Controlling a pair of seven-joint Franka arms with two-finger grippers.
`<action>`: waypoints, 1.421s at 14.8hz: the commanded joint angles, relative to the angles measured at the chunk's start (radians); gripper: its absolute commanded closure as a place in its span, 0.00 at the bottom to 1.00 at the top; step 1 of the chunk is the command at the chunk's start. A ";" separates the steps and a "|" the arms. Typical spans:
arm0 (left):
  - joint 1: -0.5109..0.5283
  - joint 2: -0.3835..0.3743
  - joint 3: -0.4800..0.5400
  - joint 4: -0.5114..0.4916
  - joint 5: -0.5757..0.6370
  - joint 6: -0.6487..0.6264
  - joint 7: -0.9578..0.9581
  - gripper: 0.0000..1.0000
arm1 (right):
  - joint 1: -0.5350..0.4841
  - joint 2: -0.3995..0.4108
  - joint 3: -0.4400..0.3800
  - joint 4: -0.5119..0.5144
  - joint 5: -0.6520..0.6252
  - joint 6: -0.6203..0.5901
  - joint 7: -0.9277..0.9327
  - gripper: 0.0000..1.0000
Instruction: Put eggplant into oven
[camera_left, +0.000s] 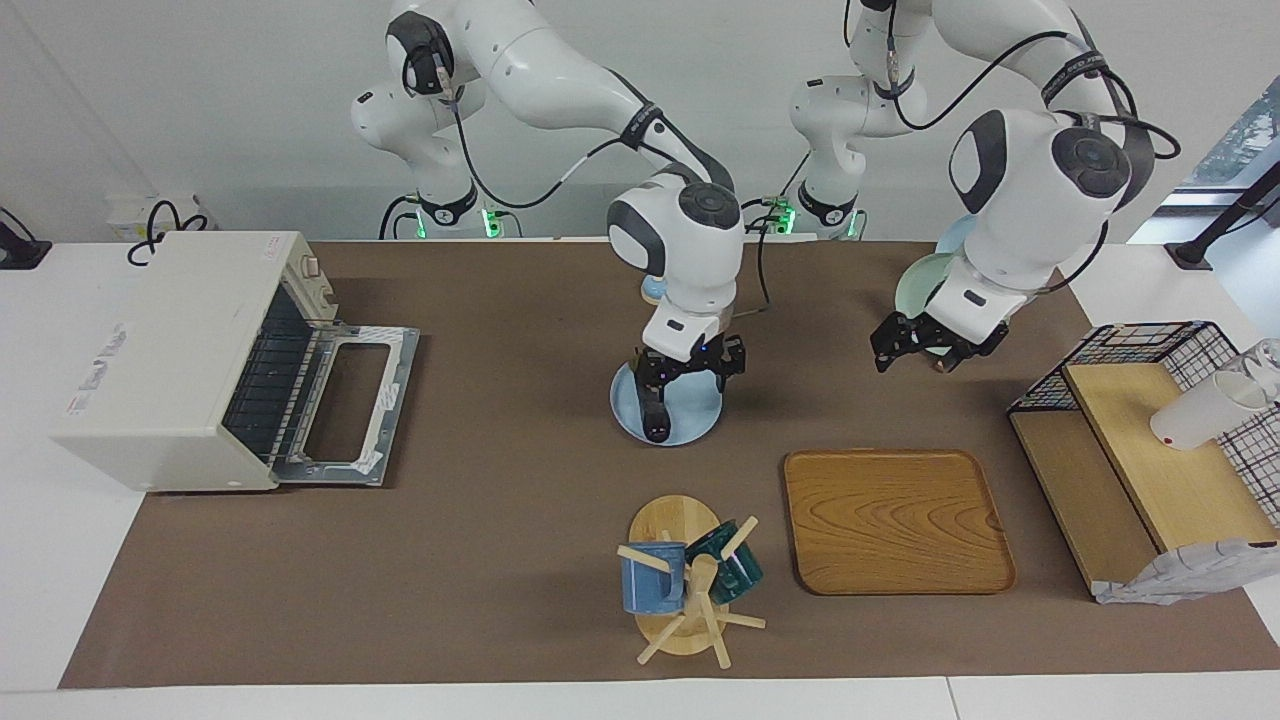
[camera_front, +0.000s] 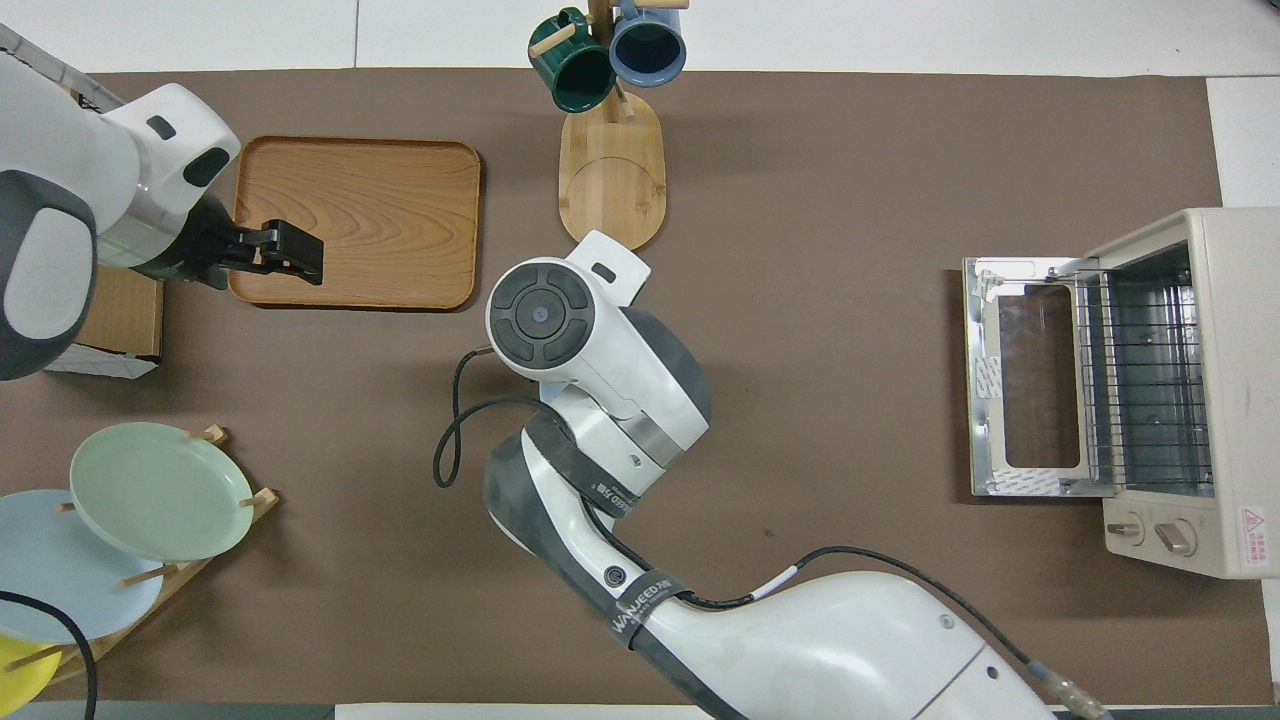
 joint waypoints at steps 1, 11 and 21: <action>0.002 -0.070 0.007 -0.001 0.027 -0.105 0.004 0.00 | 0.037 0.017 -0.002 -0.018 -0.023 0.067 0.023 0.00; -0.015 -0.123 0.025 0.008 0.027 -0.231 0.004 0.00 | 0.102 0.017 -0.002 -0.126 -0.096 0.098 0.020 0.63; -0.018 -0.143 0.025 0.022 0.031 -0.265 0.008 0.00 | 0.087 -0.040 -0.010 -0.097 -0.227 -0.089 -0.015 1.00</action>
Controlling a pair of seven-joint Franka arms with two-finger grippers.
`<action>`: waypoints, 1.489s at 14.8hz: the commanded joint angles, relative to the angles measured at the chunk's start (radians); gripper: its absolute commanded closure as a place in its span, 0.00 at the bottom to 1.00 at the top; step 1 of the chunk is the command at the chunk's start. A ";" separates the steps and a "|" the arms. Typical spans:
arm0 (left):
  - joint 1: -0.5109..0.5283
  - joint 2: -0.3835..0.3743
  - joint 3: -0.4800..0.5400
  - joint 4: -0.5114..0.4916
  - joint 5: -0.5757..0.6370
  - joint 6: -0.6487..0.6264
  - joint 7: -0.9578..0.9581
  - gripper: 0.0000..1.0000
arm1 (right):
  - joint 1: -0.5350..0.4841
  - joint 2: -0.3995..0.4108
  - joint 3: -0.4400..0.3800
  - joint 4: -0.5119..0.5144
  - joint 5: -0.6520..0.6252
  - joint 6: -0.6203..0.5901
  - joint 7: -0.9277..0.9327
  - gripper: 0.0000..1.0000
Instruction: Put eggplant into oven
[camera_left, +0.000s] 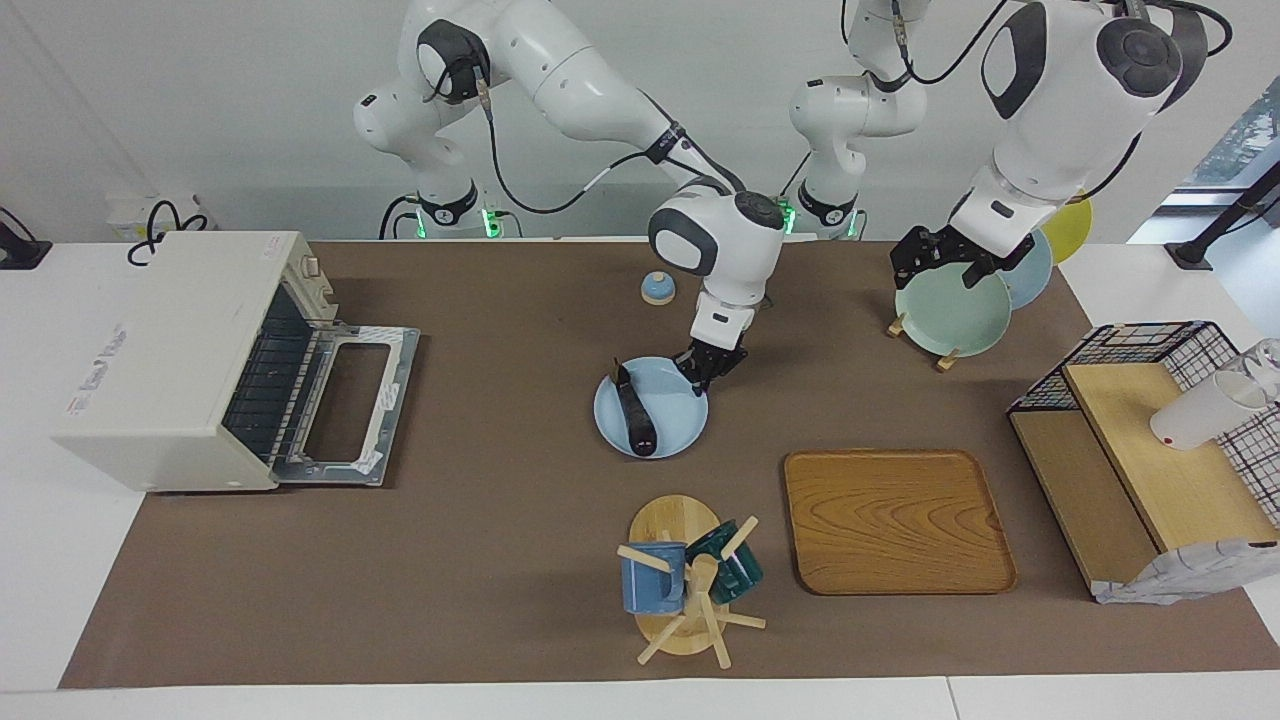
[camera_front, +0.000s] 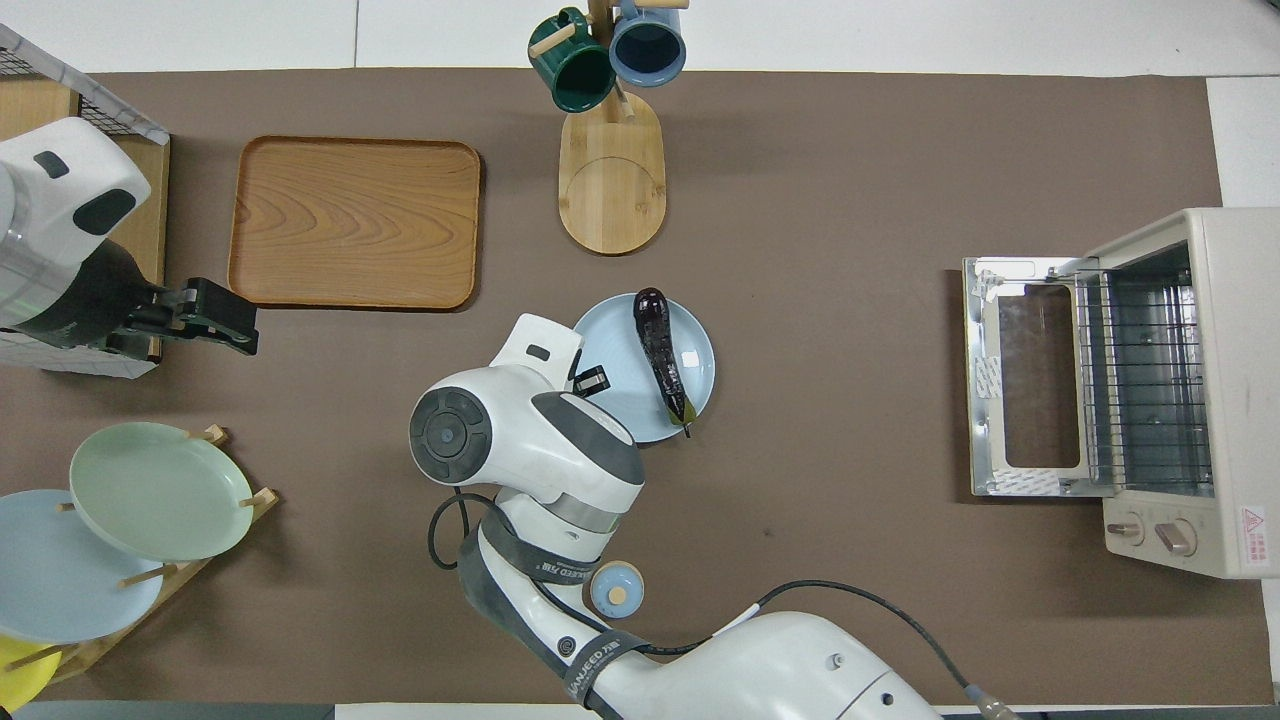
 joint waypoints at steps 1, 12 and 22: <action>-0.016 -0.030 0.011 0.013 0.045 -0.055 0.008 0.00 | -0.016 -0.053 -0.001 -0.012 -0.034 -0.064 -0.019 1.00; 0.005 -0.039 0.011 -0.031 0.062 0.033 0.050 0.00 | -0.406 -0.520 0.000 -0.543 -0.059 -0.090 -0.265 1.00; 0.011 -0.062 0.013 -0.074 0.042 0.041 0.048 0.00 | -0.725 -0.560 0.000 -0.586 -0.008 -0.136 -0.608 1.00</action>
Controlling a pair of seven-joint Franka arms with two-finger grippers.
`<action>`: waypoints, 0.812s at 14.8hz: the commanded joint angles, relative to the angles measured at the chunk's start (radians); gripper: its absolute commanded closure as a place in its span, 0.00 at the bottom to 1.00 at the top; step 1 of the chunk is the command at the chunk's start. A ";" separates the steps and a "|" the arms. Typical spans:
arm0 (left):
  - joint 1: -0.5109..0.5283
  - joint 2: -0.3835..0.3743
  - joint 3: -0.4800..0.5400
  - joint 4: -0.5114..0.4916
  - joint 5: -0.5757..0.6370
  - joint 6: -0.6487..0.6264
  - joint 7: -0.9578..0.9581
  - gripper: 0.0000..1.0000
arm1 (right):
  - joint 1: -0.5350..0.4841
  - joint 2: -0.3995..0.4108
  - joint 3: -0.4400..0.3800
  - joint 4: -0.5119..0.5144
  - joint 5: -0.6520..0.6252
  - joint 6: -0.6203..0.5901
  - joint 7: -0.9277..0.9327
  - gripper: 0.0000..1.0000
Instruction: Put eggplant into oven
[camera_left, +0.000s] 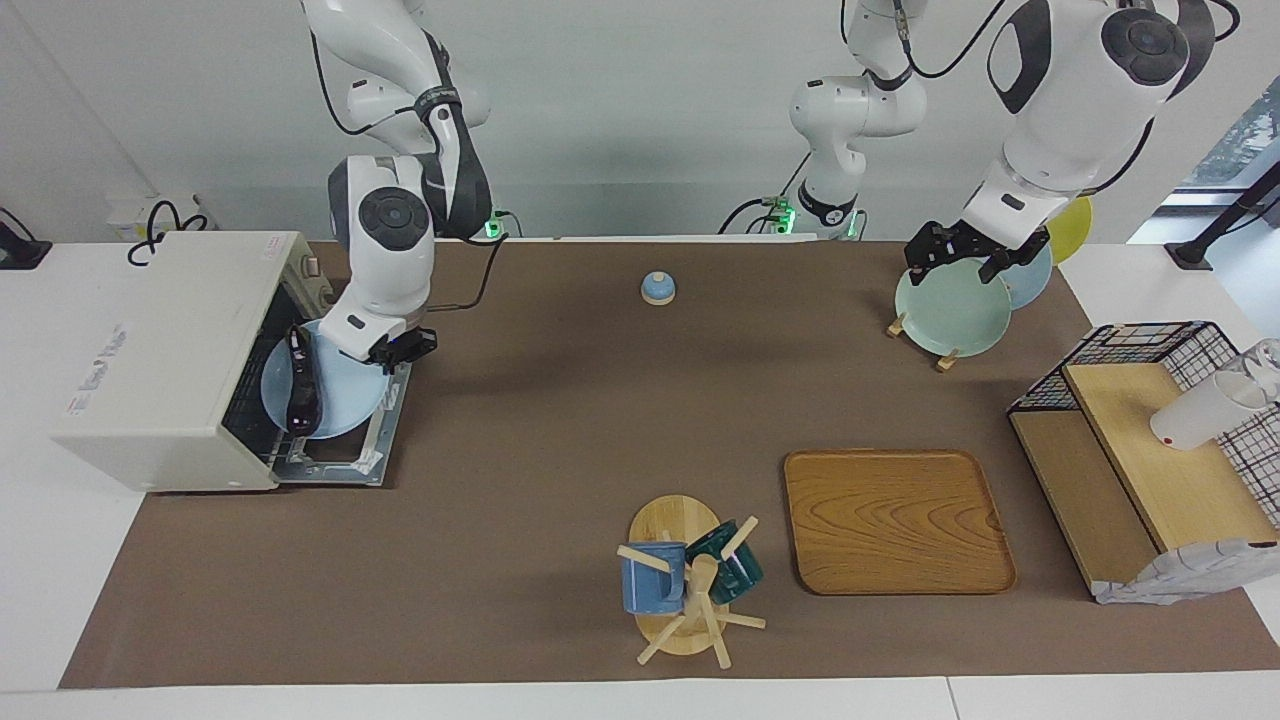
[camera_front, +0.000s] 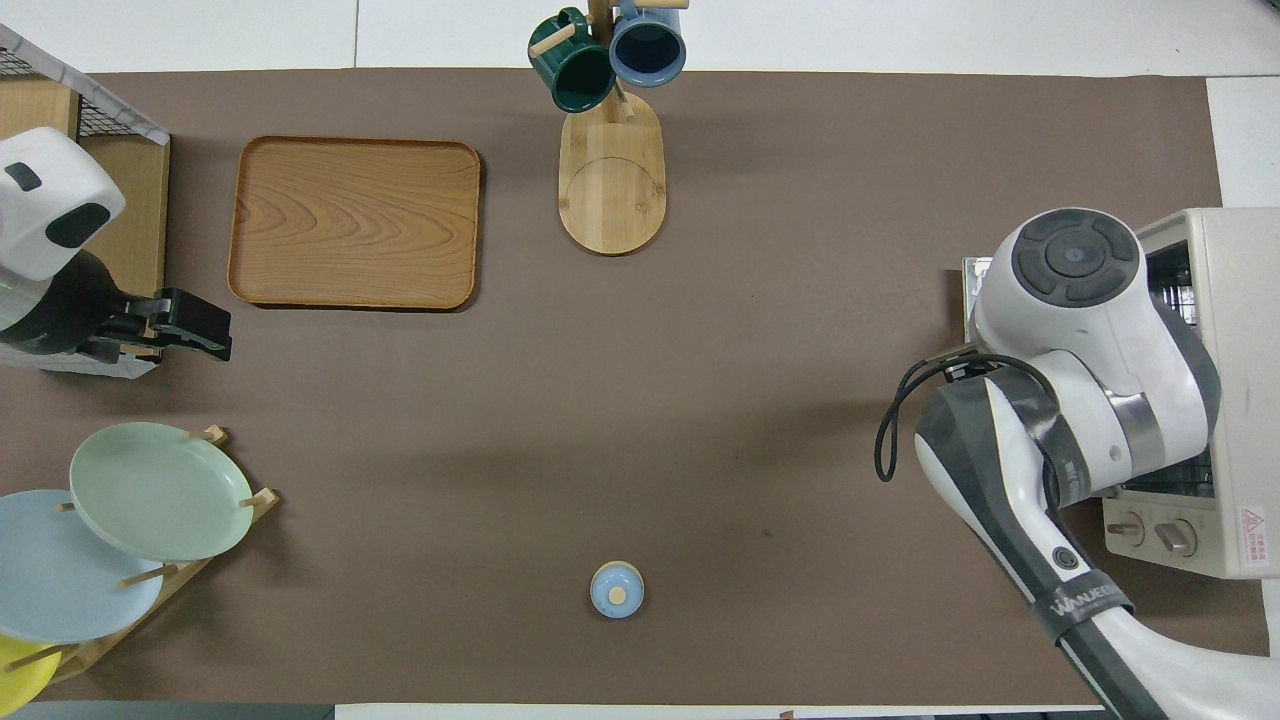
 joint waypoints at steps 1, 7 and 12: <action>0.007 -0.033 0.000 -0.036 0.000 0.025 0.014 0.00 | -0.057 -0.028 0.014 -0.040 0.035 0.007 -0.055 1.00; 0.021 -0.026 -0.005 -0.026 -0.035 0.056 0.013 0.00 | -0.132 -0.043 0.014 -0.097 0.063 0.044 -0.107 1.00; 0.021 -0.024 -0.005 -0.025 -0.026 0.053 0.028 0.00 | -0.164 -0.040 0.016 -0.085 0.072 0.041 -0.173 0.70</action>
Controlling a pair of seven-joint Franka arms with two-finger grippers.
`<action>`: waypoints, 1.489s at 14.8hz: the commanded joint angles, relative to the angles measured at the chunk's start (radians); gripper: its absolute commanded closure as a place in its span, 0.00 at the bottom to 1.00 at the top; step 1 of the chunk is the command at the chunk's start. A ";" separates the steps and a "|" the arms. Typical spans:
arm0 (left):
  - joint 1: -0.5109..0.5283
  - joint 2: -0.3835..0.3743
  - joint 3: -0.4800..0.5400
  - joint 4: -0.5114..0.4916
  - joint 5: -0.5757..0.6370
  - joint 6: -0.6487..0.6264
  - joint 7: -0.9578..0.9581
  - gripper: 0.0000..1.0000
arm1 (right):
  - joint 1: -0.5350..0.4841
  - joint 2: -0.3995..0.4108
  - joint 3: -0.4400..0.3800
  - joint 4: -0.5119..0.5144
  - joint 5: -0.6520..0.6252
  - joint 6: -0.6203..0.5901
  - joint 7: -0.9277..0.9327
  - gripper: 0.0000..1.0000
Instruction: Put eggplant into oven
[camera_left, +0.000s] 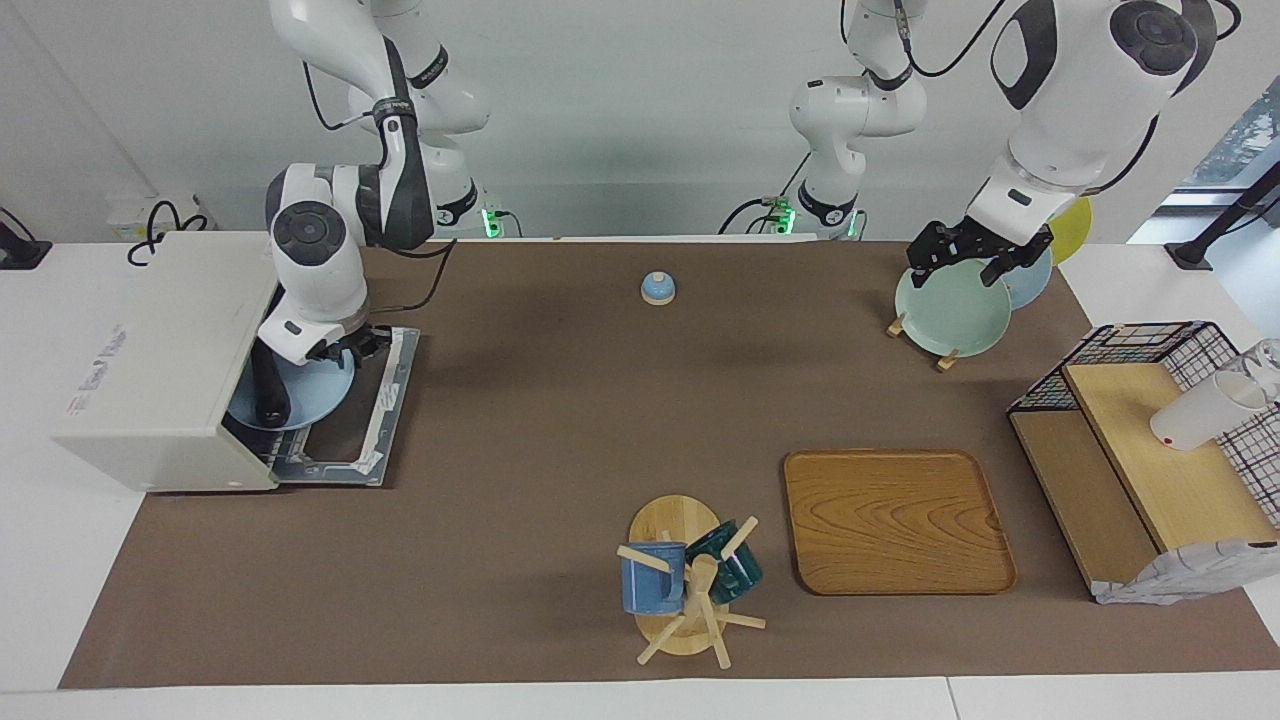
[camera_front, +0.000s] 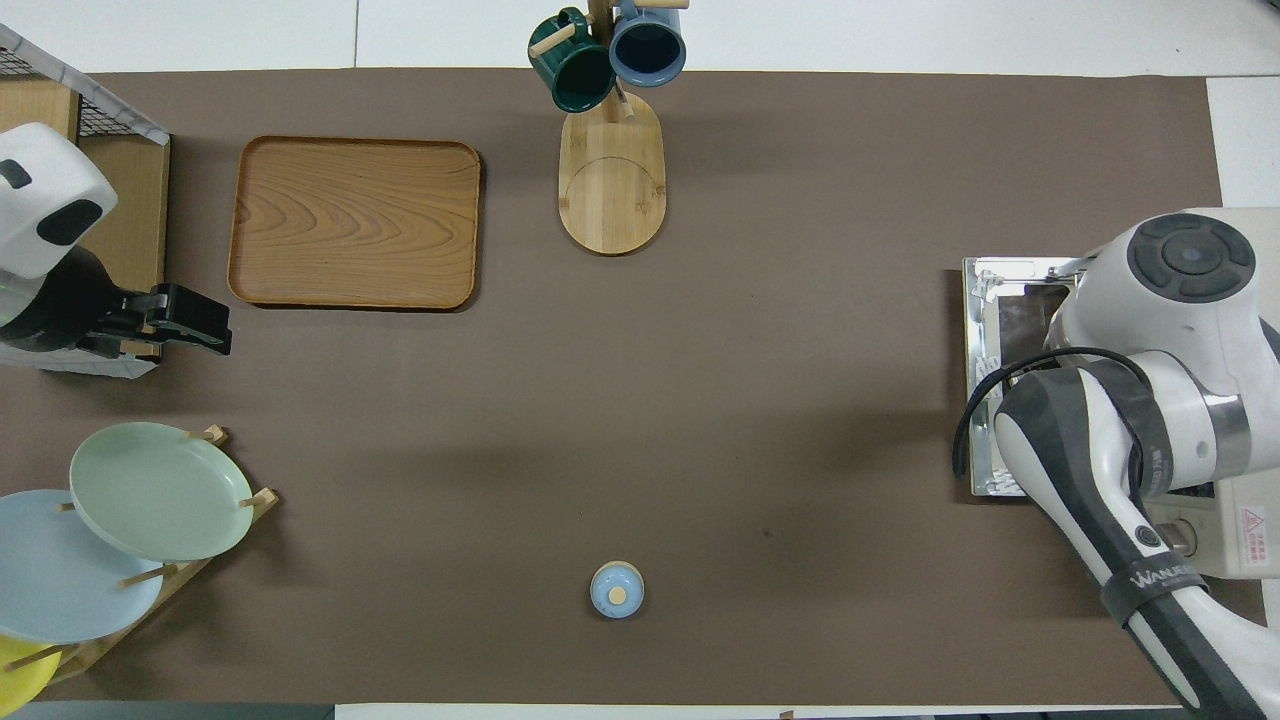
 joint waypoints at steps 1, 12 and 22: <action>0.013 -0.019 -0.005 -0.025 -0.007 0.022 0.022 0.00 | -0.021 -0.013 0.014 0.001 0.048 0.001 -0.041 0.70; 0.014 -0.022 -0.005 -0.028 -0.008 0.028 0.011 0.00 | 0.146 0.040 0.022 -0.031 0.226 0.218 0.151 1.00; 0.005 -0.024 -0.003 -0.029 -0.008 0.025 0.011 0.00 | 0.082 0.084 0.020 -0.125 0.072 0.327 0.148 1.00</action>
